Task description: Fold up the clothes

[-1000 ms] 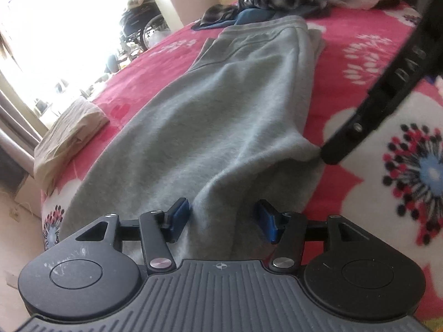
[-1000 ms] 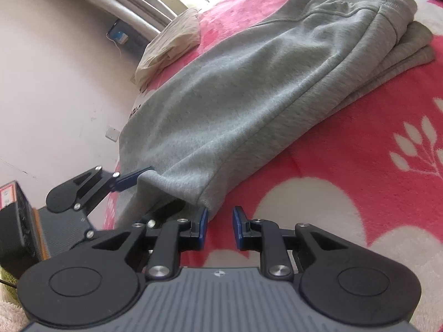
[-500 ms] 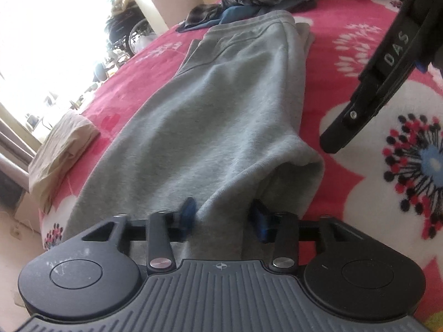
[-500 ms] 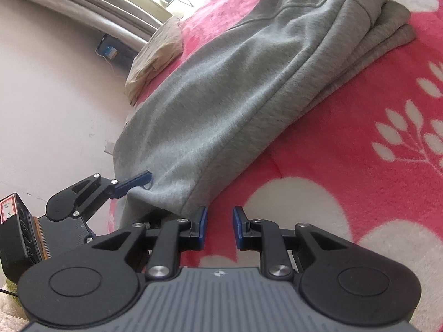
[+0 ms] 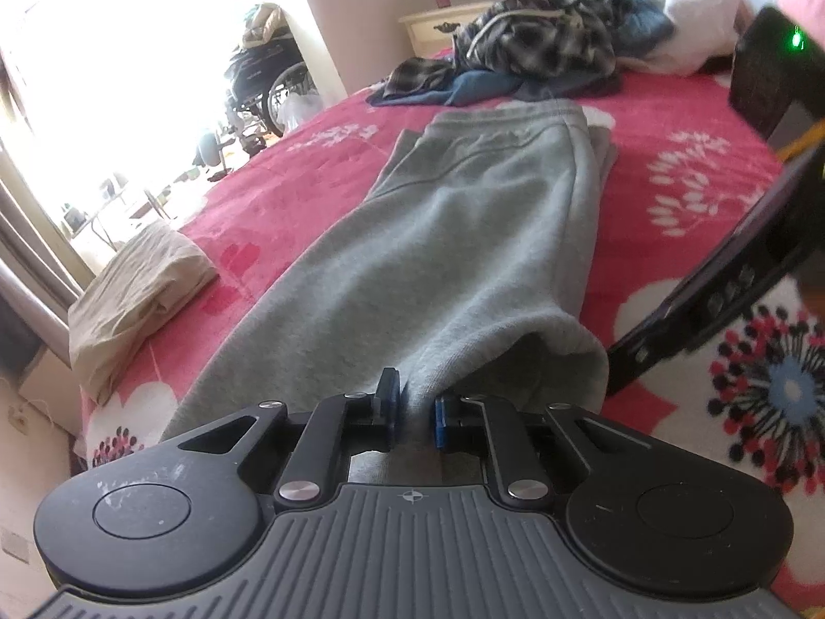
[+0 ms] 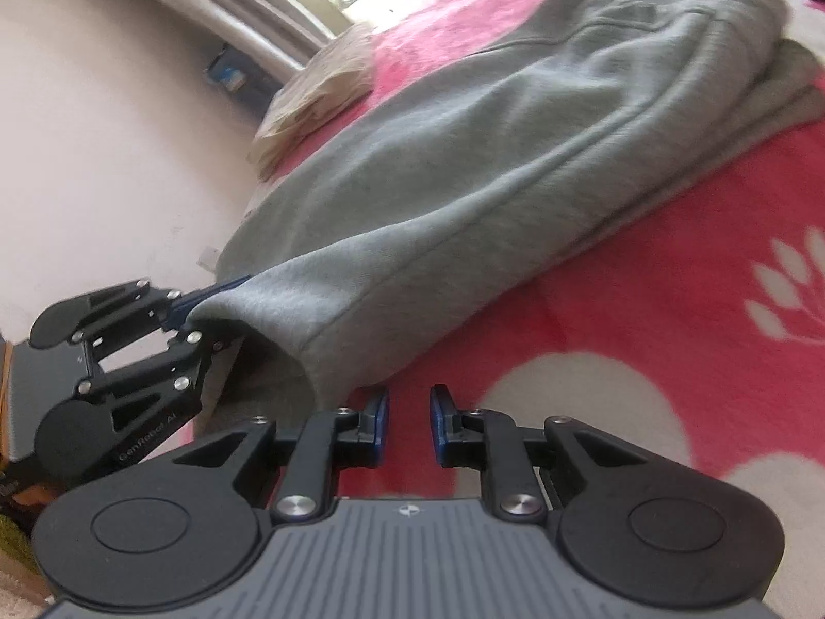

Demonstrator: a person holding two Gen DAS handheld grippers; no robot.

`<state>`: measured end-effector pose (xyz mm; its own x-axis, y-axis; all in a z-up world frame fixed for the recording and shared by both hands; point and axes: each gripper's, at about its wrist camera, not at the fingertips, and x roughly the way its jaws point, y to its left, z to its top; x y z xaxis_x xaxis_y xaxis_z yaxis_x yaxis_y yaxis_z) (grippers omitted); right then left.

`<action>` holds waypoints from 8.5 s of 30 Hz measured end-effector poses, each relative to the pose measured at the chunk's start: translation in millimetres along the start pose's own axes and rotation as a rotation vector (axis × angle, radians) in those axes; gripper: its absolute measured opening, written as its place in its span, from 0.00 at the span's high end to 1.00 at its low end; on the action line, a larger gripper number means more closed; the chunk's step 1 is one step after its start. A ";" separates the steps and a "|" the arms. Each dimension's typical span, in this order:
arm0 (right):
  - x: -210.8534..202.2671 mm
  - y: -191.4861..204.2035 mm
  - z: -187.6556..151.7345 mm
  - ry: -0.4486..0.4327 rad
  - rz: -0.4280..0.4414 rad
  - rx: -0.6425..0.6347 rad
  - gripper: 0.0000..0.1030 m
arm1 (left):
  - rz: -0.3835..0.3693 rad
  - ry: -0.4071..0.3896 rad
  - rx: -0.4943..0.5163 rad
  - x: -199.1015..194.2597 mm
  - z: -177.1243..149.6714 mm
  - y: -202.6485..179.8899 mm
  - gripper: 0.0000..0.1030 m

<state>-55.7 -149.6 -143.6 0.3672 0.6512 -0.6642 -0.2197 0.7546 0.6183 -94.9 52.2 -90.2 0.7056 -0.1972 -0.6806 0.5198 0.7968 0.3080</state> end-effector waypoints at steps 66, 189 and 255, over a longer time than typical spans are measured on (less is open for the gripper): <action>67.8 110.6 -12.1 -0.223 -0.082 -0.760 0.80 | -0.025 -0.114 -0.017 -35.5 -16.3 18.3 0.95; 41.5 -16.6 24.9 0.295 0.099 0.686 0.62 | -0.036 -0.010 -0.152 -30.8 -51.0 2.5 0.70; 22.4 27.9 66.8 0.295 0.235 0.407 0.75 | 0.136 -0.083 0.321 -13.9 -41.0 -19.2 0.94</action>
<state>6.8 -119.4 -113.1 0.0693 0.8377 -0.5417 0.1237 0.5317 0.8379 -134.4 63.1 -113.9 0.8090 -0.1579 -0.5662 0.5336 0.6013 0.5947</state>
